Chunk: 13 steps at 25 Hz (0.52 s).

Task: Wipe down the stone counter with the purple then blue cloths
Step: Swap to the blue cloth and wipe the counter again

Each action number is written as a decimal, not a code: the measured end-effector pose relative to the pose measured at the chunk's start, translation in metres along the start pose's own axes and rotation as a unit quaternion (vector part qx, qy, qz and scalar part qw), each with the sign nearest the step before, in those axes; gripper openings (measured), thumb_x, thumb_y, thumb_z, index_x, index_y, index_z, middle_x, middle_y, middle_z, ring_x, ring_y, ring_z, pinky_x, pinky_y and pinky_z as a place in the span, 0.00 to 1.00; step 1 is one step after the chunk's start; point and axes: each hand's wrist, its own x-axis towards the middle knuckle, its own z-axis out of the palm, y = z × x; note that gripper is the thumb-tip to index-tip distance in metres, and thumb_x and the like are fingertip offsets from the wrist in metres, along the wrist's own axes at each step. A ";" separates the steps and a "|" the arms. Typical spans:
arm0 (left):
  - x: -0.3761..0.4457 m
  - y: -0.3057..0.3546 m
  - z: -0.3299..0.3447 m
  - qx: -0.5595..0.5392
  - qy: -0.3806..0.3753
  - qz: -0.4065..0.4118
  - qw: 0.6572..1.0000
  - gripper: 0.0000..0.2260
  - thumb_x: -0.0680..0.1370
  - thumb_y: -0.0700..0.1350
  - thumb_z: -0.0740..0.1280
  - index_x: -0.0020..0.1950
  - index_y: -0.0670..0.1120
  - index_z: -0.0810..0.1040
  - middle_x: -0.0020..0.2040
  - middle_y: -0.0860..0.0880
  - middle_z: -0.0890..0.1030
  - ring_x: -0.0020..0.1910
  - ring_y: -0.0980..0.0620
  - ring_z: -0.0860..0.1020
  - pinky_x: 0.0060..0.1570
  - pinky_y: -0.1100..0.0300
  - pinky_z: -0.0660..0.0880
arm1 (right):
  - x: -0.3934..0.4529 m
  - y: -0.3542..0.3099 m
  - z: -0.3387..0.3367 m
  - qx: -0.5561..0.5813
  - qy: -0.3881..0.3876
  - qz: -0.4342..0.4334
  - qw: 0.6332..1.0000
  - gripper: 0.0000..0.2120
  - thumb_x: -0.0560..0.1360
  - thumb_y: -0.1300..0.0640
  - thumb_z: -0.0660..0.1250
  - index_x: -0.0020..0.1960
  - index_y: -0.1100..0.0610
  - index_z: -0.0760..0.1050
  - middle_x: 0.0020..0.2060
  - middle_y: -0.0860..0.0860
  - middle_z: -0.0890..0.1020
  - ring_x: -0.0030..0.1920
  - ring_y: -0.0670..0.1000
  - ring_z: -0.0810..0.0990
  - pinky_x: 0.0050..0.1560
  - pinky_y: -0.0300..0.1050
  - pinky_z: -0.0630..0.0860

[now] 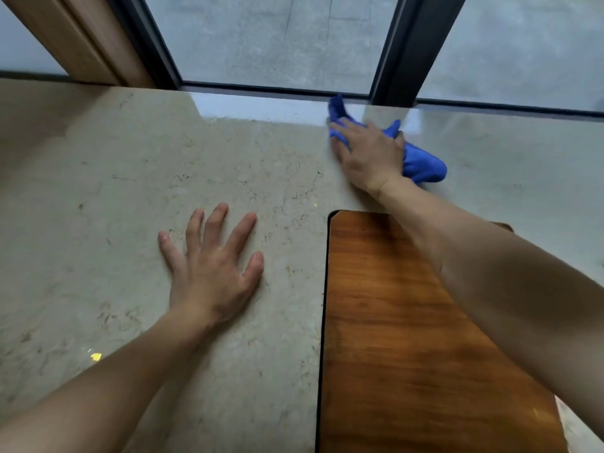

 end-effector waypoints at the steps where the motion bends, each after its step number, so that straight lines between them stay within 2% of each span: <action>1: 0.003 0.000 0.000 0.001 -0.002 -0.002 1.000 0.31 0.75 0.68 0.44 0.78 0.66 0.49 0.81 0.52 0.50 0.80 0.47 0.44 0.71 0.27 0.39 | -0.018 -0.008 0.002 0.004 -0.012 -0.028 1.000 0.22 0.83 0.41 0.48 0.75 0.40 0.62 0.75 0.40 0.66 0.75 0.51 0.62 0.71 0.69 0.53; 3: 0.005 0.000 0.000 0.003 -0.004 -0.004 1.000 0.31 0.74 0.68 0.43 0.78 0.66 0.50 0.81 0.51 0.50 0.80 0.47 0.44 0.70 0.26 0.40 | -0.061 -0.014 0.004 0.009 -0.032 -0.056 0.998 0.22 0.83 0.40 0.47 0.76 0.39 0.60 0.76 0.40 0.63 0.77 0.51 0.59 0.72 0.70 0.50; 7: 0.002 -0.001 0.002 0.000 0.006 0.009 1.000 0.30 0.75 0.68 0.45 0.77 0.66 0.52 0.81 0.50 0.52 0.80 0.45 0.47 0.69 0.25 0.42 | -0.159 -0.022 0.012 -0.003 -0.050 -0.049 0.998 0.22 0.83 0.41 0.48 0.76 0.39 0.61 0.76 0.39 0.63 0.77 0.50 0.58 0.73 0.70 0.48; 13: -0.027 -0.007 -0.003 -0.013 0.026 0.037 0.999 0.27 0.77 0.64 0.47 0.76 0.60 0.60 0.80 0.47 0.58 0.79 0.44 0.54 0.69 0.26 0.47 | -0.345 -0.065 0.018 -0.022 -0.018 -0.031 0.999 0.21 0.83 0.42 0.52 0.73 0.42 0.68 0.72 0.43 0.72 0.75 0.51 0.65 0.71 0.71 0.56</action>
